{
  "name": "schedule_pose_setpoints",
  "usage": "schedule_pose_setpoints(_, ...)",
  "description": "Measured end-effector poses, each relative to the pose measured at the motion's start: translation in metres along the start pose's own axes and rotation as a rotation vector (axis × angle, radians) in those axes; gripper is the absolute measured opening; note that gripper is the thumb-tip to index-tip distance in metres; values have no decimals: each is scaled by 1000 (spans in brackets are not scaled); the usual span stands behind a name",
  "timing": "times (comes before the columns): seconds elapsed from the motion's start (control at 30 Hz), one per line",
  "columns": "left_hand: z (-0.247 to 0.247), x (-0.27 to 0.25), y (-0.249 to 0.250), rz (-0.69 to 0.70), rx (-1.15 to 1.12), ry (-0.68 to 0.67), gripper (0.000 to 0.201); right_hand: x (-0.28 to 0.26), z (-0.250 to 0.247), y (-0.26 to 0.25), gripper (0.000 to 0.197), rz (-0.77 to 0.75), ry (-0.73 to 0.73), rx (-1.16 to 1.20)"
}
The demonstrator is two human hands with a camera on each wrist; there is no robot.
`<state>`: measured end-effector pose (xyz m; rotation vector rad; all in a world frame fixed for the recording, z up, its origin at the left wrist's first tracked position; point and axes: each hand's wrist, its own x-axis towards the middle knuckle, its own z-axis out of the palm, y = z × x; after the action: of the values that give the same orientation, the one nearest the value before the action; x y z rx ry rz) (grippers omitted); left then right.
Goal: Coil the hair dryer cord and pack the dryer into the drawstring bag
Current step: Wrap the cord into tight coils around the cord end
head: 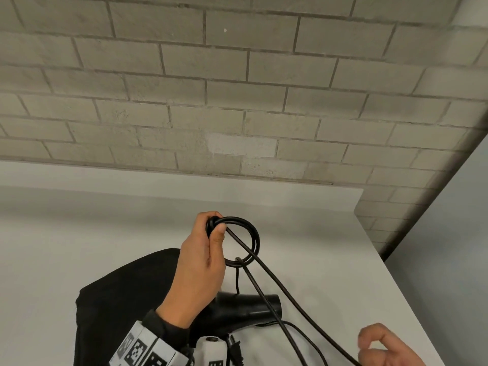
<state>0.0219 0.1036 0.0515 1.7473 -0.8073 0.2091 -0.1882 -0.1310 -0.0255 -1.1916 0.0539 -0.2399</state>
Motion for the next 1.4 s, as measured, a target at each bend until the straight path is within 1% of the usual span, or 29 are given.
schedule_pose_setpoints(0.03, 1, -1, 1, 7, 3, -9, 16, 9, 1, -3, 65, 14, 17, -183)
schedule_pose_setpoints(0.07, 3, -2, 2, 16, 6, -17, 16, 9, -1, -6, 65, 103, -78, -287)
schedule_pose_setpoints(0.13, 4, -2, 3, 22, -3, -20, 16, -2, 10, -17, 44, 305, -137, -556)
schedule_pose_setpoints(0.2, 2, -1, 3, 15, -16, -7, 17, -9, 9, -16, 43, 102, 64, -504)
schedule_pose_setpoints(0.23, 0, -1, 3, 13, -19, 2, 17, -14, 4, -13, 29, -51, 61, -257)
schedule_pose_setpoints(0.27, -2, -1, 3, 11, -24, 7, 17, -24, 7, -25, 16, -314, -14, -207)
schedule_pose_setpoints(0.33, -6, -2, 2, 2, -40, 3, 15, -20, 6, -30, 36, -584, 190, 18)
schedule_pose_setpoints(0.37, -9, -2, 2, -7, -53, -2, 16, -18, 0, -25, 41, -602, 218, 105)
schedule_pose_setpoints(0.43, -14, -2, 1, -31, -85, -13, 16, -20, 5, -27, 33, -427, 234, 105)
schedule_pose_setpoints(0.5, -21, -2, 3, -39, -91, -30, 13, -14, 5, -33, 14, -319, 242, -191)
schedule_pose_setpoints(0.53, -24, -1, 6, -38, -90, -40, 11, -17, 11, -23, 27, -212, 237, -356)
schedule_pose_setpoints(0.57, -28, 1, 10, -36, -94, -45, 11, -15, 7, -21, 38, -59, 378, -407)
schedule_pose_setpoints(0.6, -30, 2, 14, -36, -101, -48, 11, -20, 9, -23, 42, 26, 509, -472)
schedule_pose_setpoints(0.67, -35, 5, 21, -20, -90, -57, 15, -18, 9, -35, 43, 42, 567, -746)
schedule_pose_setpoints(0.7, -36, 6, 24, -5, -71, -69, 18, -18, 2, -36, 45, 58, 593, -794)
schedule_pose_setpoints(0.73, -36, 7, 25, 5, -51, -81, 20, -19, -1, -41, 47, 109, 589, -786)
schedule_pose_setpoints(0.77, -35, 7, 24, 10, -32, -88, 21, -21, -11, -43, 44, 85, 615, -722)
schedule_pose_setpoints(0.83, -34, 6, 20, 5, -7, -84, 21, -31, -30, -40, 32, -35, 619, -428)
schedule_pose_setpoints(0.87, -33, 5, 18, -3, -2, -79, 20, -32, -30, -36, 33, -117, 473, -178)
schedule_pose_setpoints(0.9, -33, 4, 16, -10, 4, -81, 19, -31, -37, -41, 40, -263, 509, -78)
schedule_pose_setpoints(0.93, -32, 2, 14, -15, 12, -85, 19, -32, -44, -41, 46, -295, 526, 75)
schedule_pose_setpoints(0.97, -32, 1, 14, -19, 20, -85, 19, -32, -42, -43, 48, -231, 568, 64)
schedule_pose_setpoints(1.0, -32, 0, 12, -24, 25, -80, 19, -31, -34, -47, 41, -141, 646, -100)
schedule_pose_setpoints(1.03, -32, -1, 11, -29, 28, -73, 19, -24, -29, -41, 33, -16, 604, -175)
schedule_pose_setpoints(1.07, -32, -2, 9, -39, 30, -68, 19, -27, -31, -38, 28, 138, 708, -228)
schedule_pose_setpoints(1.1, -31, -3, 7, -51, 30, -68, 19, -29, -30, -39, 27, 236, 882, -381)
schedule_pose_setpoints(1.17, -28, -6, 5, -67, 45, -74, 18, -29, -39, -30, 33, 391, 980, -601)
schedule_pose_setpoints(1.3, -19, -11, 5, -90, 64, -47, 17, -25, -30, -11, 33, 421, 997, -600)
schedule_pose_setpoints(1.4, -18, -10, 6, -111, 67, -28, 19, -12, -7, 5, 67, 403, 919, -650)
